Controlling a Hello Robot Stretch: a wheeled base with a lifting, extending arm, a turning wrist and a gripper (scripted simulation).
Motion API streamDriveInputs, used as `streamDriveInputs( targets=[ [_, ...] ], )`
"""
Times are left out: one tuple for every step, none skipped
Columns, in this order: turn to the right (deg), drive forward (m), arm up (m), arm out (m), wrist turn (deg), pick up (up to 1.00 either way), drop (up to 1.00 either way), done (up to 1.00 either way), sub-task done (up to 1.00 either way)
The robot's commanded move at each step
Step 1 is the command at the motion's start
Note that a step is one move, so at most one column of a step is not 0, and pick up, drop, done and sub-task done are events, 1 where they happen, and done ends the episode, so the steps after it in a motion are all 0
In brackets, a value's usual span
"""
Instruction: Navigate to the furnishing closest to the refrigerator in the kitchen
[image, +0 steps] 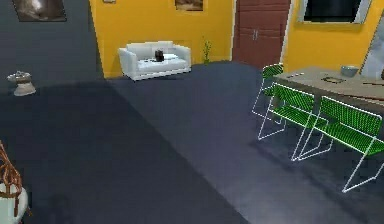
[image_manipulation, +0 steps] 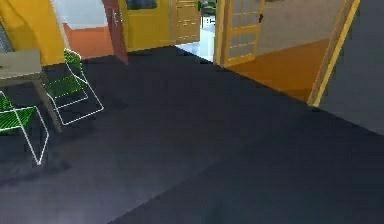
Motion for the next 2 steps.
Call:
streamDriveInputs(
  targets=[
    [0.0, 0.3, 0.0, 0.0, 0.0, 0.0, 0.0, 0.0, 0.0],
    [-33.0, 0.0, 0.0, 0.0, 0.0, 0.0, 0.0, 0.0, 0.0]
  ],
)
